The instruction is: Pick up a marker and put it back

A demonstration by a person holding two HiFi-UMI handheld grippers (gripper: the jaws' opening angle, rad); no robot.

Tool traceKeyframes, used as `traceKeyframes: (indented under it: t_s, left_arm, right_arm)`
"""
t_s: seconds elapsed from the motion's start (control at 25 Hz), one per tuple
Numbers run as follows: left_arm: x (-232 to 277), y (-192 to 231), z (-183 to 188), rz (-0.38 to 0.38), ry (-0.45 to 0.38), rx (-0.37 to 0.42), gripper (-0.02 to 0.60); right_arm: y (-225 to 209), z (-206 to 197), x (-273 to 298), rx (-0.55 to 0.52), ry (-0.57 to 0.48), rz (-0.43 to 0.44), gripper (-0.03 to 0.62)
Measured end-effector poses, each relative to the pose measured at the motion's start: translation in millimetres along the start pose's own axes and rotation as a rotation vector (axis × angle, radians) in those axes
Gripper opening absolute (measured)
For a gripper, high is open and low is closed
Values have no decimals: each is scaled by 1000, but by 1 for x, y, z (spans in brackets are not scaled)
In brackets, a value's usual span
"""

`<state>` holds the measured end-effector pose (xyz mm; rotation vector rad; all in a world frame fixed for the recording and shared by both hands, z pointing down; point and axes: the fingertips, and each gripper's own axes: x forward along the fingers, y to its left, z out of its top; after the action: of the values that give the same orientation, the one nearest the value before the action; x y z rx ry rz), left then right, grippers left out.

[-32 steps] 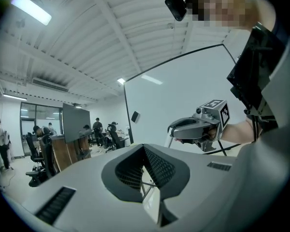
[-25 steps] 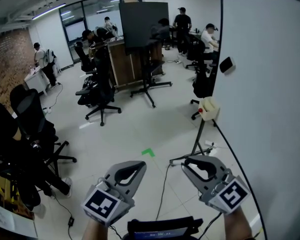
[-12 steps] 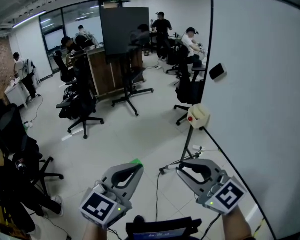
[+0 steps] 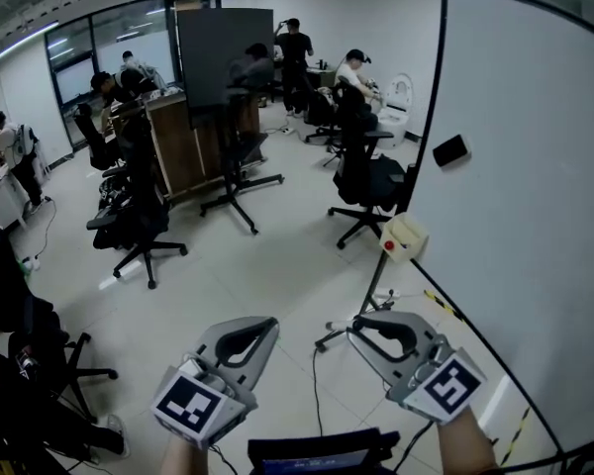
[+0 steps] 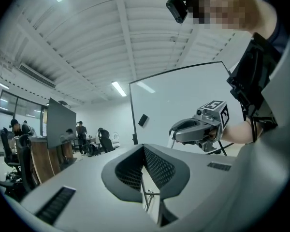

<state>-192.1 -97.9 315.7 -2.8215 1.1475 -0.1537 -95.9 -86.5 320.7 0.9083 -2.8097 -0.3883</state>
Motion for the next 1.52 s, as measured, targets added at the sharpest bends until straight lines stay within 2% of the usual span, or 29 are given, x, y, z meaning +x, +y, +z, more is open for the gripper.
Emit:
traceKeyframes:
  t_s: [0.28, 0.48, 0.6, 1.04, 1.2, 1.4, 1.52]
  left_arm:
    - [19, 44, -15, -72, -8, -13, -3]
    - [56, 47, -17, -145, 3, -17, -2]
    - [89, 49, -17, -164, 11, -5, -2]
    - [231, 55, -18, -182, 77, 29, -2]
    - [275, 49, -14, -177, 106, 61, -2]
    - [321, 45, -22, -165, 129, 61, -2]
    - [336, 52, -25, -158, 123, 51, -2]
  right_arm:
    - [-20, -7, 35, -9, 57, -63, 80]
    - [-52, -22, 33, 14, 97, -133, 81]
    - [-83, -35, 31, 22, 98, -158, 80]
    - [-212, -84, 25, 66, 70, -175, 81]
    - [-248, -100, 23, 95, 58, -146, 80]
    - [-281, -120, 17, 113, 36, -126, 80]
    - [-297, -130, 18, 131, 39, -144, 80]
